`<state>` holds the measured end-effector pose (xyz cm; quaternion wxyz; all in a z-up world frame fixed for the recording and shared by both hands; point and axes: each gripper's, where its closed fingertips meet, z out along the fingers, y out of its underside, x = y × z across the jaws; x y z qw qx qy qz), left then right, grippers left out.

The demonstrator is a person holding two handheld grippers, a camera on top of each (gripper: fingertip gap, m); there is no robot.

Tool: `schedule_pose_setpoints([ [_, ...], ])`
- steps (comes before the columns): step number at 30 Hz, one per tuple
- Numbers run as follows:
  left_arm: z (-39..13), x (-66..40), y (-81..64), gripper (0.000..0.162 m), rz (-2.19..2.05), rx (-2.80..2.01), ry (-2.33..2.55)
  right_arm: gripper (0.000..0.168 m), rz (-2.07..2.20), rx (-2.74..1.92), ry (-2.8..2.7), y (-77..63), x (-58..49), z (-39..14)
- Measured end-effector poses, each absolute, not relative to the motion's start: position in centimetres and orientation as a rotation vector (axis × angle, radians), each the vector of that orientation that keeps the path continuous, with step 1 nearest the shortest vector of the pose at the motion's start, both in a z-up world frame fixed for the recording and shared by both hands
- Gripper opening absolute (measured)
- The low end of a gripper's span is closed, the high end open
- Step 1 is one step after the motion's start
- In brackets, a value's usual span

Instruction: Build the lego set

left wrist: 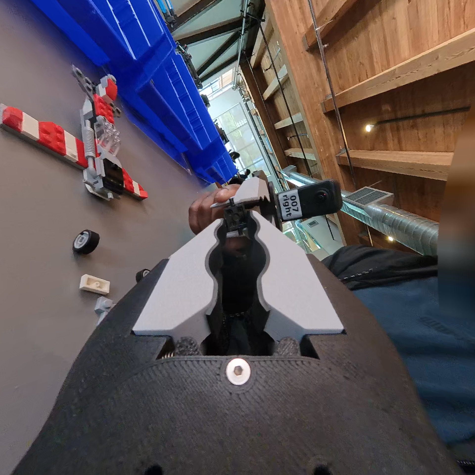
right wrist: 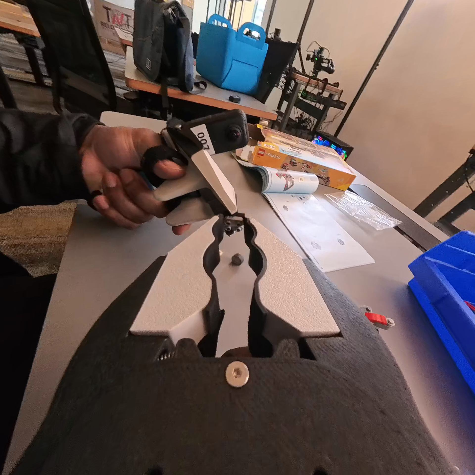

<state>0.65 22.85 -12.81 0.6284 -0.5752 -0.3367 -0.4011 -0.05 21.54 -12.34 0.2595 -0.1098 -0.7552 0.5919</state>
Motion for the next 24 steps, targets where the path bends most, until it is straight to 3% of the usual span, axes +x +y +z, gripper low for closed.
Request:
schedule_pose_setpoints([
  [10,-13.4,-0.2,22.5,0.018,-0.820,-1.367,-0.794,0.017,1.461,-0.345,-2.080,21.2,-0.9,-13.0],
  [17,-15.1,-1.3,22.5,0.018,-0.422,-1.632,-0.784,0.016,1.288,-0.307,-2.143,21.5,-1.3,-14.9],
  [24,-15.4,-1.2,22.6,0.018,-0.520,-1.577,-0.859,0.016,1.241,-0.276,-2.131,21.2,-1.2,-15.0],
])
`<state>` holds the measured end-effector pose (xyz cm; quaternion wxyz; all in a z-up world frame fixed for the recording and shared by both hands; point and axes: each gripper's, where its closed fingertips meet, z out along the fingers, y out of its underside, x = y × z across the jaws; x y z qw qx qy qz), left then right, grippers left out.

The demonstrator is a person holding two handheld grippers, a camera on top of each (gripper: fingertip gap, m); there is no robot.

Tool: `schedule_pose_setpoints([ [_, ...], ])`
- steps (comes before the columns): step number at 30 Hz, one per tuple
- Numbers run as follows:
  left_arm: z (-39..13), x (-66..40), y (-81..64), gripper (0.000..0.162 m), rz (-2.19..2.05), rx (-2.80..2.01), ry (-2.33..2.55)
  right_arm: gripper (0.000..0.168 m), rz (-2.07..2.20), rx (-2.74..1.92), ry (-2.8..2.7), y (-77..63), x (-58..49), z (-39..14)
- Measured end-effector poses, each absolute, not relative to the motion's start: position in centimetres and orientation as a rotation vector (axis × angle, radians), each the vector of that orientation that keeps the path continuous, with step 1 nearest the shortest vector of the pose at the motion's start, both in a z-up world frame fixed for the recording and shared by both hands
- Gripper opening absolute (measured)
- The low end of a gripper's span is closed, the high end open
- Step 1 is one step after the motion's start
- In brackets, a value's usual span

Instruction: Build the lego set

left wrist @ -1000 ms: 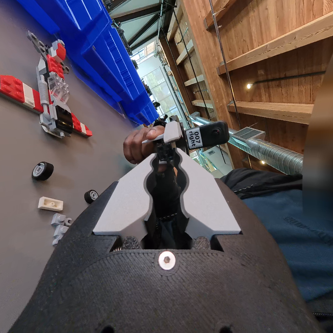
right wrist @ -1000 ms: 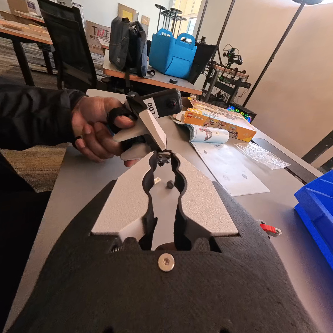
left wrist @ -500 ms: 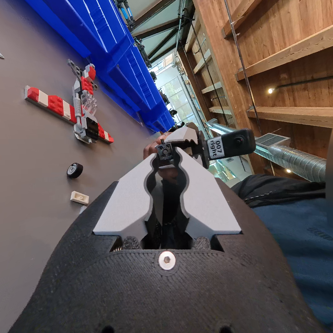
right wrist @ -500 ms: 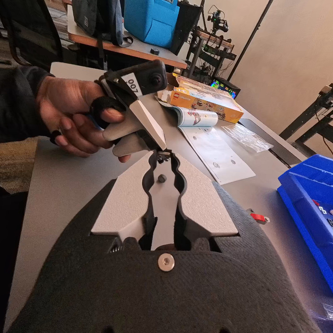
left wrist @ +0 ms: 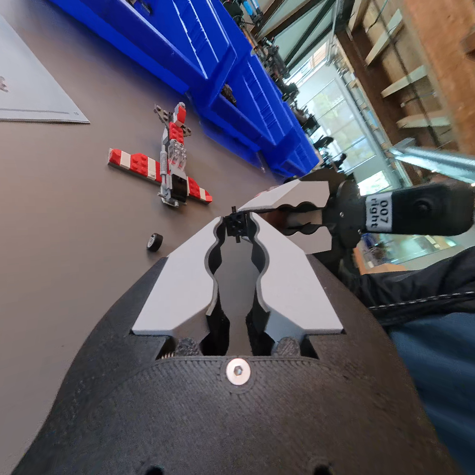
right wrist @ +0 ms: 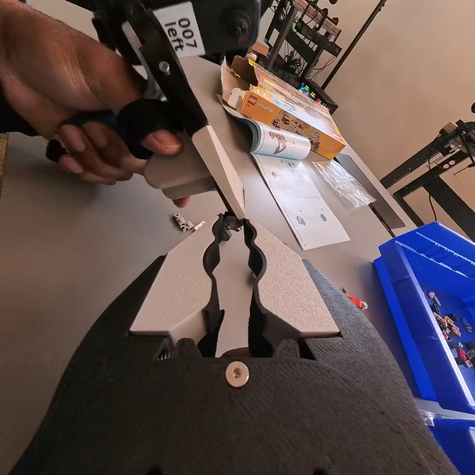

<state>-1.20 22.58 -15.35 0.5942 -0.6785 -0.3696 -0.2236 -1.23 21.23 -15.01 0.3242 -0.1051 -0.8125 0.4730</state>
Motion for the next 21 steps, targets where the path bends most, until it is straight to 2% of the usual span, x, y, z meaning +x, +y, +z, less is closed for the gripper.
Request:
schedule_pose_setpoints([
  [7,-14.9,-1.6,22.8,0.016,-0.635,-1.443,-0.935,0.016,1.234,-0.285,-2.075,21.5,-1.5,-14.6],
  [8,-14.9,-2.0,22.5,0.003,-0.634,-1.413,-0.961,0.016,1.223,-0.289,-2.070,21.6,-1.6,-14.7],
  [9,-15.3,-2.7,22.0,0.000,-0.608,-1.399,-1.010,0.015,1.243,-0.288,-2.041,21.8,-1.6,-14.2],
  [13,-14.6,-3.8,20.7,0.000,-0.648,-1.273,-1.039,0.016,1.232,-0.305,-2.012,22.5,-2.0,-13.8],
  [16,-14.7,-3.3,21.4,0.001,-0.629,-1.322,-1.006,0.016,1.252,-0.288,-2.022,21.9,-1.8,-14.1],
  [21,-14.3,-2.4,22.5,0.021,-0.578,-1.398,-0.931,0.016,1.273,-0.280,-2.017,21.6,-1.7,-14.3],
])
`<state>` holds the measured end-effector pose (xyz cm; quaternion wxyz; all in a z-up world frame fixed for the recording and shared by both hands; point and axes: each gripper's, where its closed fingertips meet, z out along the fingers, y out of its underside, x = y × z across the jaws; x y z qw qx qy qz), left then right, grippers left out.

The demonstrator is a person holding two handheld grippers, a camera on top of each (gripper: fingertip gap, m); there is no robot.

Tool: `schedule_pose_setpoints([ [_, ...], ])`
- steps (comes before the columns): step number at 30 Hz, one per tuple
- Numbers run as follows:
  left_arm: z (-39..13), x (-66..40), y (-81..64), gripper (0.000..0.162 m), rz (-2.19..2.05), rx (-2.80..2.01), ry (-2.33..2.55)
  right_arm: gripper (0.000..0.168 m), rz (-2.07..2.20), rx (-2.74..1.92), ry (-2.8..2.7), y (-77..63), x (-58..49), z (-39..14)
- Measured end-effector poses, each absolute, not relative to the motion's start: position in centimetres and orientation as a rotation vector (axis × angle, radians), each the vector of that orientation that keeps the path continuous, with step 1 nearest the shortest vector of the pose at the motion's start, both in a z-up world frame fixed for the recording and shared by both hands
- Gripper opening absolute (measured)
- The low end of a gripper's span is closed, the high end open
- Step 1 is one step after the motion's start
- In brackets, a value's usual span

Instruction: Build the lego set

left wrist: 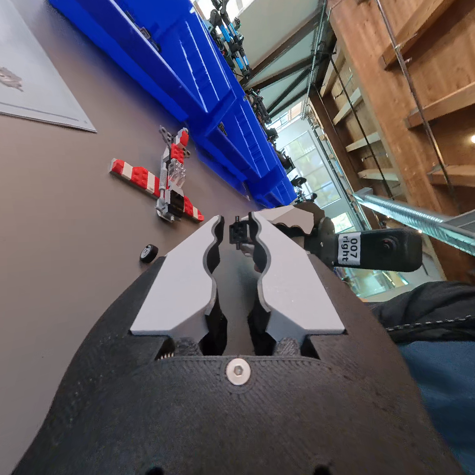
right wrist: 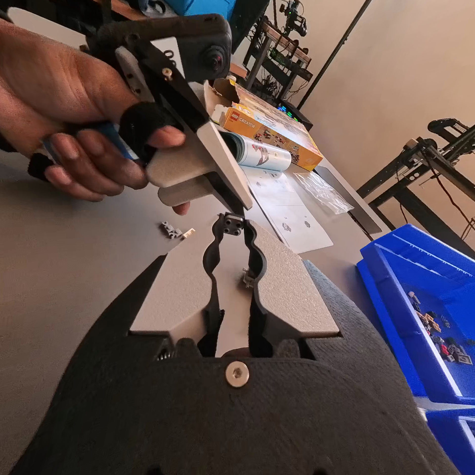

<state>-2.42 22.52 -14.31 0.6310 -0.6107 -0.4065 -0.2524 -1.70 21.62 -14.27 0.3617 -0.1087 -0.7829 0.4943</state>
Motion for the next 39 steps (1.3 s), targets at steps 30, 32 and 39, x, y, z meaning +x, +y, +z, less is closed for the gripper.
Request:
schedule_pose_setpoints([
  [30,-10.4,-0.3,23.5,0.033,-0.607,-1.300,-0.704,0.016,1.736,-0.255,-1.835,22.5,0.6,-10.2],
  [32,-10.7,0.1,23.8,0.033,-0.620,-1.325,-0.700,0.016,1.711,-0.261,-1.830,22.7,0.4,-10.3],
  [39,-11.4,0.1,24.0,0.029,-0.492,-1.438,-0.677,0.016,1.630,-0.297,-1.813,23.3,-0.4,-10.6],
])
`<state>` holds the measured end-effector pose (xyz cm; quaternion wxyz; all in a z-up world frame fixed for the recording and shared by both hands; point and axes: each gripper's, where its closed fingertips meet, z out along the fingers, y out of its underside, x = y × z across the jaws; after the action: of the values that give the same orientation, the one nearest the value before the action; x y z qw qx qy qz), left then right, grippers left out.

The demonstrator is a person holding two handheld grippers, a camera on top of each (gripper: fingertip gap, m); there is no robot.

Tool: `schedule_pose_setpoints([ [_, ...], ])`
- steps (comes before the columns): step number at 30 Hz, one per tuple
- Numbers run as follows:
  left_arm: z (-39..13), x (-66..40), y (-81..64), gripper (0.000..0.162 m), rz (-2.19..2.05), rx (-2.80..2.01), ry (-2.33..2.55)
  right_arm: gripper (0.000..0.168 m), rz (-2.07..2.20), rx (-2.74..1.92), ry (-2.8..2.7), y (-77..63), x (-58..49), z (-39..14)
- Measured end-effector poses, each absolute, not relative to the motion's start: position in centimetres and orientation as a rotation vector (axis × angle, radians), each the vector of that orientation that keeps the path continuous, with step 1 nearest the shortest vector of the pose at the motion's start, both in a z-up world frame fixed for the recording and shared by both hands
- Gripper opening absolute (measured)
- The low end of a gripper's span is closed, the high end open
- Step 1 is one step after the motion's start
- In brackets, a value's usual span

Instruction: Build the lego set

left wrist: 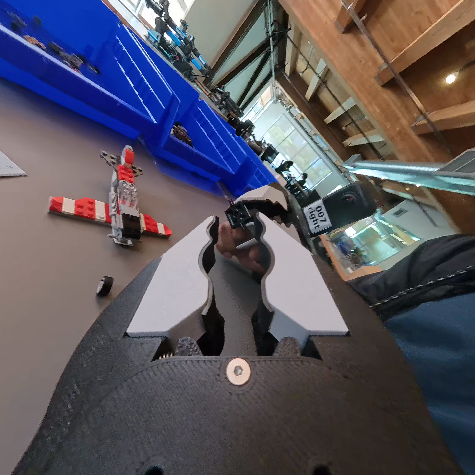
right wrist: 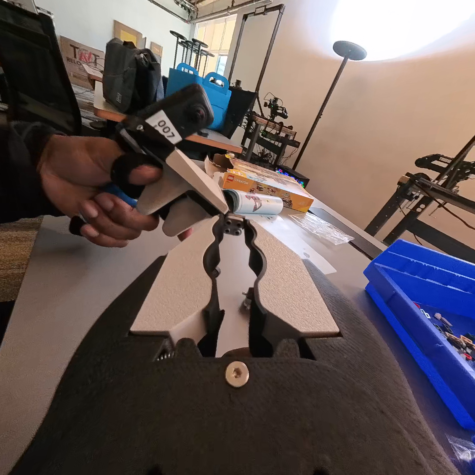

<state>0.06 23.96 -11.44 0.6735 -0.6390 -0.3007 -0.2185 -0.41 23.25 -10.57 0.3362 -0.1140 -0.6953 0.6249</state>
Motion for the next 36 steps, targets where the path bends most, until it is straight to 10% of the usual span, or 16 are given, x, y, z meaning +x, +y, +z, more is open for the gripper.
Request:
schedule_pose_setpoints([
  [36,-11.0,0.0,24.6,0.005,0.258,-1.652,-0.303,0.016,1.909,-0.515,-1.838,24.2,-1.0,-10.0],
])
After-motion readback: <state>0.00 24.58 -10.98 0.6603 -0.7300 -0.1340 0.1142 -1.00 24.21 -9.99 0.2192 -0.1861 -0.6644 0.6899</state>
